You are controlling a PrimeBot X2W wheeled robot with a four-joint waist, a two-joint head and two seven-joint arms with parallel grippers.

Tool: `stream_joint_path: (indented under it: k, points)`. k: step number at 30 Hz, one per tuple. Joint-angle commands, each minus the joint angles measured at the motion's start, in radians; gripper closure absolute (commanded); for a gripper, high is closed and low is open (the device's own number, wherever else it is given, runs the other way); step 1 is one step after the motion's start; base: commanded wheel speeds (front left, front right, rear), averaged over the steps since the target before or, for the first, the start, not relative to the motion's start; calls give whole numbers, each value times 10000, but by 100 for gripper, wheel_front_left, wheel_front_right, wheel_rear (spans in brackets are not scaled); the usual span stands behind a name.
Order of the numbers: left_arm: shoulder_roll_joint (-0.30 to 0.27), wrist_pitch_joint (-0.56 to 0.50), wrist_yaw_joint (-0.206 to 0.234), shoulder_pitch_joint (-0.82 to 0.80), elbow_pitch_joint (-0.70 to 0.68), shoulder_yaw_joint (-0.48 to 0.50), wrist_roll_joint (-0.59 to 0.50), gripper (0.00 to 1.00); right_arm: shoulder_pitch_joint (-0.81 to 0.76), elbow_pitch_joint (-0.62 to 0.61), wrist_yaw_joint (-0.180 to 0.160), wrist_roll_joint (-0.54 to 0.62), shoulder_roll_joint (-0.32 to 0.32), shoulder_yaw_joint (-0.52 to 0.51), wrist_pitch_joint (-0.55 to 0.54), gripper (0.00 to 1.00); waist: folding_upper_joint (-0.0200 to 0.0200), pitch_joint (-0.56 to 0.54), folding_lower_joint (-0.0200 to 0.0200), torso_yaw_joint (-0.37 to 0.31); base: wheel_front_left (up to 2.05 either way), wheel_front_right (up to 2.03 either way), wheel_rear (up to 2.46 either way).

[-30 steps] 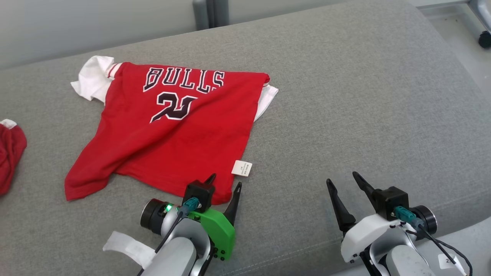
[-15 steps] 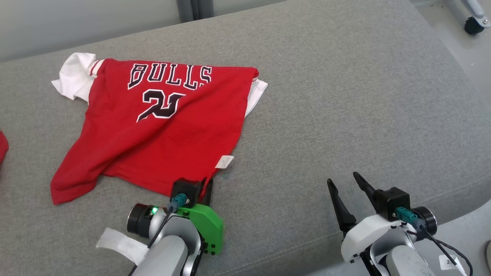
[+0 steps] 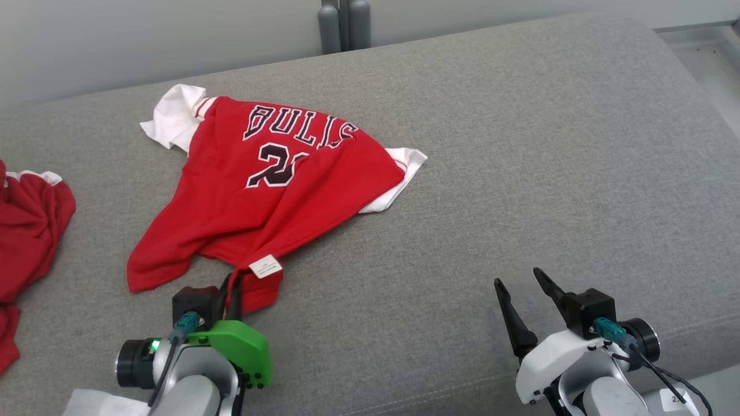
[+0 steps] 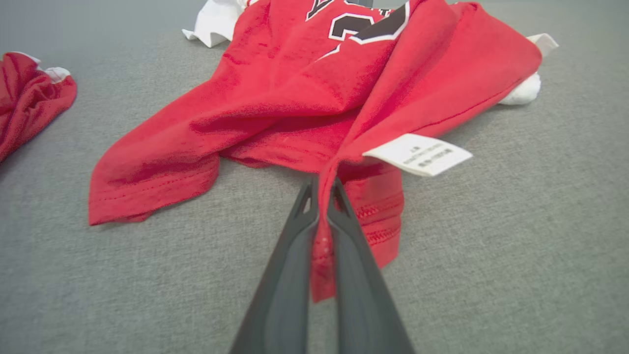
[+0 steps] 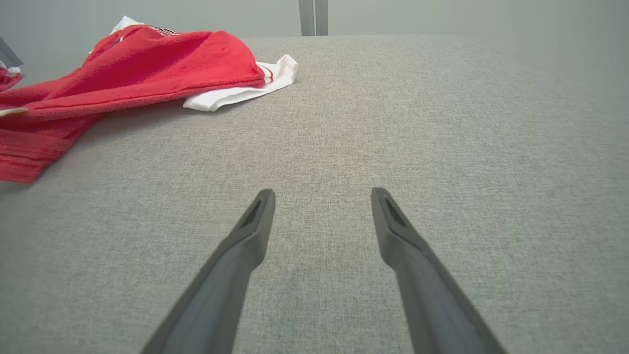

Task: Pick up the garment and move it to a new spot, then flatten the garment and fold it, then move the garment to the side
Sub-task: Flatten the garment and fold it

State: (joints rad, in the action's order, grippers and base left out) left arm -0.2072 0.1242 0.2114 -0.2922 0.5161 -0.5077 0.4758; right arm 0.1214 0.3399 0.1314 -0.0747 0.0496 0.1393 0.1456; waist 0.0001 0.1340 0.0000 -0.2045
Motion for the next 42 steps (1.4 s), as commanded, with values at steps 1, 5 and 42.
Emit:
stream_joint_path:
  k: [1, 5, 42]
  points:
    - [-201, 12, 137, 206, -126, 116, 40, 100, -156, -37, -14, 58, 15, -3, -40, 0, -1, -264, 0, 277, 0, 0, 0]
    - [-630, 113, 476, 473, -482, 444, 68, 100, -216, -80, -14, 68, 15, 24, -96, 0, -1, -431, 0, 432, 0, 0, 0]
    - [1352, 1403, -1921, 3513, -4232, 4697, -764, 0, -772, -74, -14, -177, 15, -774, 136, 0, -1, -1239, 0, 1712, 0, 0, 0]
